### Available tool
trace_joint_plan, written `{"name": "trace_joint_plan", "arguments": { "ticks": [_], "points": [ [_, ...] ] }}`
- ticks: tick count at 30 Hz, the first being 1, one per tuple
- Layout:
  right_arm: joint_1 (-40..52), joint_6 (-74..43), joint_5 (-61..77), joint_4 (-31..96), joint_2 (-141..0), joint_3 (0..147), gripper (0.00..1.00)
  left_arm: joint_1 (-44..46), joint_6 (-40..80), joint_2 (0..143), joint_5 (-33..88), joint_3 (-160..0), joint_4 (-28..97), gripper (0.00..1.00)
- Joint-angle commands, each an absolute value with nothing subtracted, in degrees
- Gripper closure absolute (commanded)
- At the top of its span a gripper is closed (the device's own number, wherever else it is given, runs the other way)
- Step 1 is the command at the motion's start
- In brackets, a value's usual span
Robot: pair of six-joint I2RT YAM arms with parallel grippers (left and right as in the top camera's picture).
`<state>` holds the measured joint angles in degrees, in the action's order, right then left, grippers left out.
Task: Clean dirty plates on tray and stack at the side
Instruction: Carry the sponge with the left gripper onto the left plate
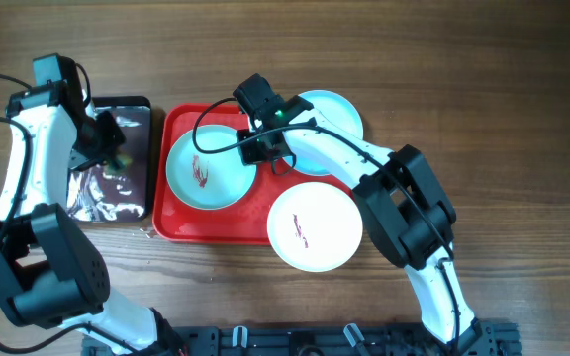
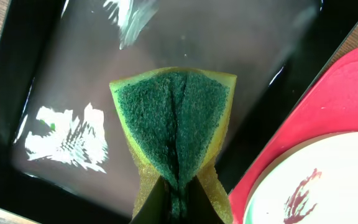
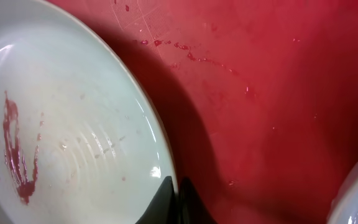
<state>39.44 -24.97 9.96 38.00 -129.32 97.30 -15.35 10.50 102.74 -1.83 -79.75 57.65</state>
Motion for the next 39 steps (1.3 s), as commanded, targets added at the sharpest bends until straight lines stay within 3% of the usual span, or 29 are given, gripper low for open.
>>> {"name": "trace_joint_plan", "arguments": {
  "ticks": [1, 5, 12, 17, 20, 29, 31, 36, 39],
  "points": [
    [39.29, -22.61, 8.36, 36.91, -129.23, 98.52, 0.96, -15.16, 9.17, 102.00, 6.42, -80.60, 57.80, 0.96],
    [39.29, -22.65, 8.86, 36.58, -129.23, 98.52, 0.96, -10.94, 9.37, 102.02, 17.28, -78.87, 57.63, 0.96],
    [39.29, -22.68, 9.06, 36.71, -129.23, 98.52, 0.96, 1.98, 10.74, 102.56, 8.91, -68.27, 46.89, 0.96],
    [39.29, -22.65, 9.06, 36.86, -129.23, 98.52, 0.96, 5.02, 14.11, 103.42, -4.80, -64.23, 45.19, 0.96],
    [39.29, -22.70, 9.06, 36.84, -129.23, 98.52, 0.96, 5.04, 15.92, 103.57, -5.67, -60.77, 42.39, 0.96],
    [39.29, -22.65, 9.50, 36.77, -129.23, 98.52, 0.96, 7.86, 9.65, 103.61, 32.29, -54.43, 32.77, 0.96],
    [39.29, -22.65, 9.50, 36.77, -129.23, 98.52, 0.96, 7.94, 10.28, 103.61, 35.55, -54.43, 29.95, 0.96],
    [39.29, -22.65, 9.52, 36.88, -129.23, 98.52, 0.96, 7.81, 18.52, 103.61, 22.26, -54.43, 26.26, 0.96],
    [39.29, -22.65, 9.54, 36.93, -129.23, 98.52, 0.96, 7.77, 23.75, 103.61, 4.89, -54.43, 25.15, 0.96]
  ]
}}
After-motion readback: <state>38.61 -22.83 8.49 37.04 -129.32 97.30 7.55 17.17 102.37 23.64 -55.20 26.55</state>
